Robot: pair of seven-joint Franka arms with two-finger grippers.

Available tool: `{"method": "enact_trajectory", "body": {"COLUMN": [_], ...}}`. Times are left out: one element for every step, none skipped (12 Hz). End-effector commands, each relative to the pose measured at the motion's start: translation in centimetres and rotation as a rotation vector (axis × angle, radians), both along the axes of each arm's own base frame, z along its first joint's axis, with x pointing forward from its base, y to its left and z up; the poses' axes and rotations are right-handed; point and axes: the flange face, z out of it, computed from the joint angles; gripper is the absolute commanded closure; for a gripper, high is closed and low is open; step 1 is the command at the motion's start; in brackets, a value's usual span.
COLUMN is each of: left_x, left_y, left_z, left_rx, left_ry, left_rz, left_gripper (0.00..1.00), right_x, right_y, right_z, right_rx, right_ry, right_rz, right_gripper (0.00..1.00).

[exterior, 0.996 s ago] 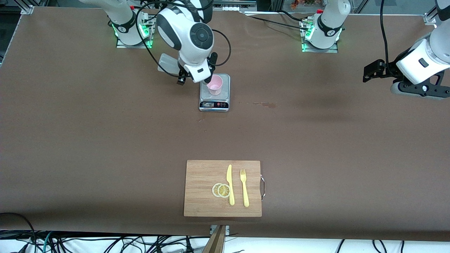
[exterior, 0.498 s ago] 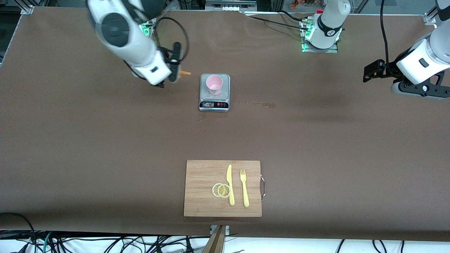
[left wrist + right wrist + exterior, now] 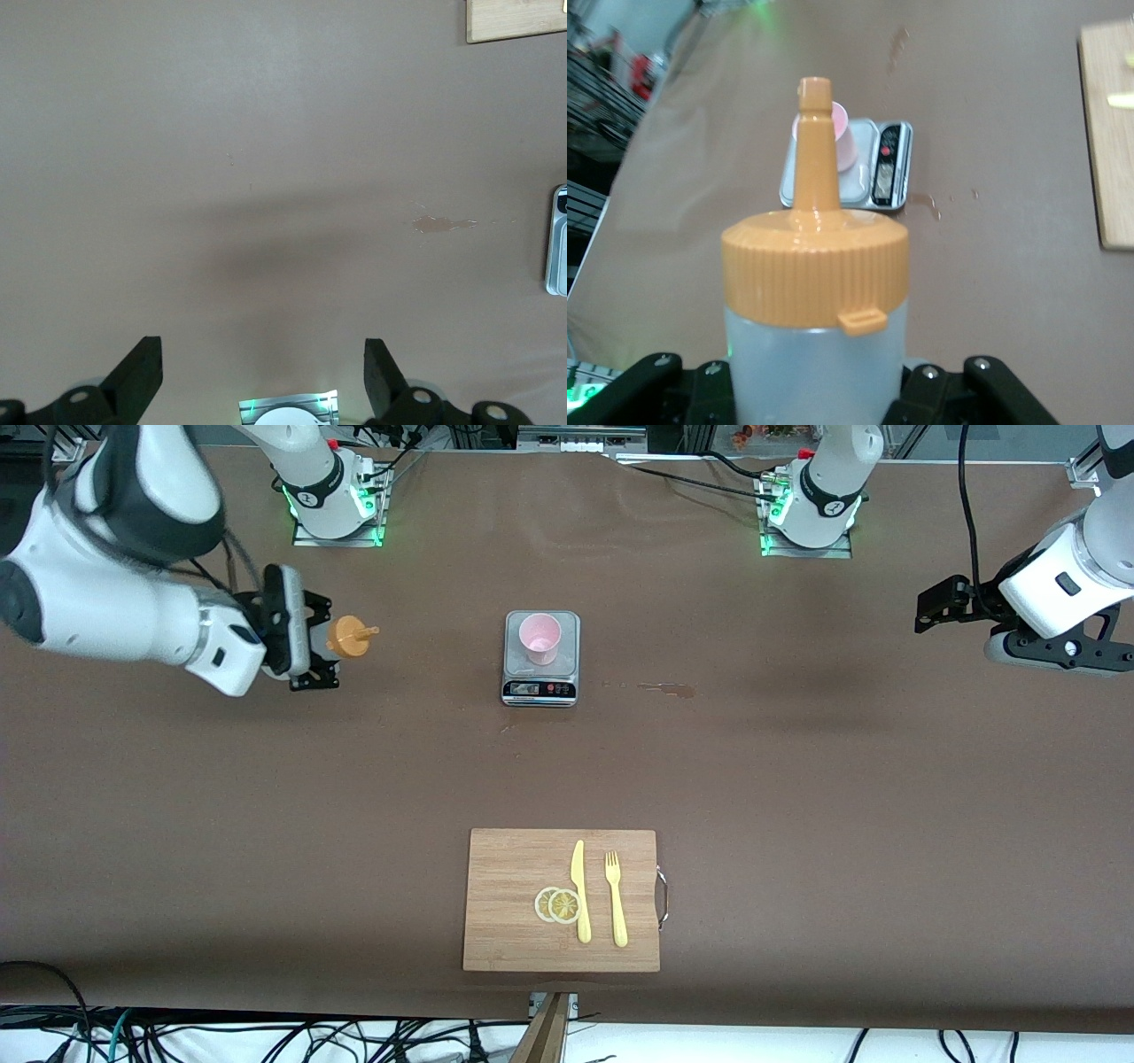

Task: Add sauce to pink cup with both arms
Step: 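Carry the bottle back and set it upright with the right gripper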

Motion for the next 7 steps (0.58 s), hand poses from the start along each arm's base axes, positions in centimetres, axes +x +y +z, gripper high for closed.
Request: {"method": "enact_trajectory", "body": {"left_x": [0.3, 0.3, 0.3, 0.3, 0.3, 0.3, 0.3], "left_y": [0.3, 0.2, 0.2, 0.2, 0.2, 0.2, 0.2], "left_z": [0.4, 0.4, 0.4, 0.4, 0.4, 0.4, 0.4], "left_rx": [0.005, 0.005, 0.005, 0.005, 0.005, 0.005, 0.005], "left_ry": [-0.001, -0.001, -0.001, -0.001, -0.001, -0.001, -0.001], "left_rz": [-0.015, -0.016, -0.016, -0.016, -0.016, -0.016, -0.016], "left_gripper": [0.00, 0.00, 0.00, 0.00, 0.00, 0.00, 0.00], "right_x": [1.6, 1.6, 1.2, 1.2, 0.8, 0.1, -0.8], "right_y": [-6.8, -9.5, -11.9, -14.1, -15.9, -17.2, -18.5], "right_z": [-5.6, -8.8, -12.0, -14.8, -17.7, -20.2, -22.7], "right_rx": [0.241, 0.327, 0.406, 0.479, 0.541, 0.616, 0.676], "right_ry": [0.009, 0.018, 0.028, 0.019, 0.022, 0.027, 0.033], "right_rz": [0.039, 0.049, 0.064, 0.080, 0.104, 0.098, 0.082], "right_gripper": [0.98, 0.98, 0.98, 0.97, 0.97, 0.97, 0.96]}}
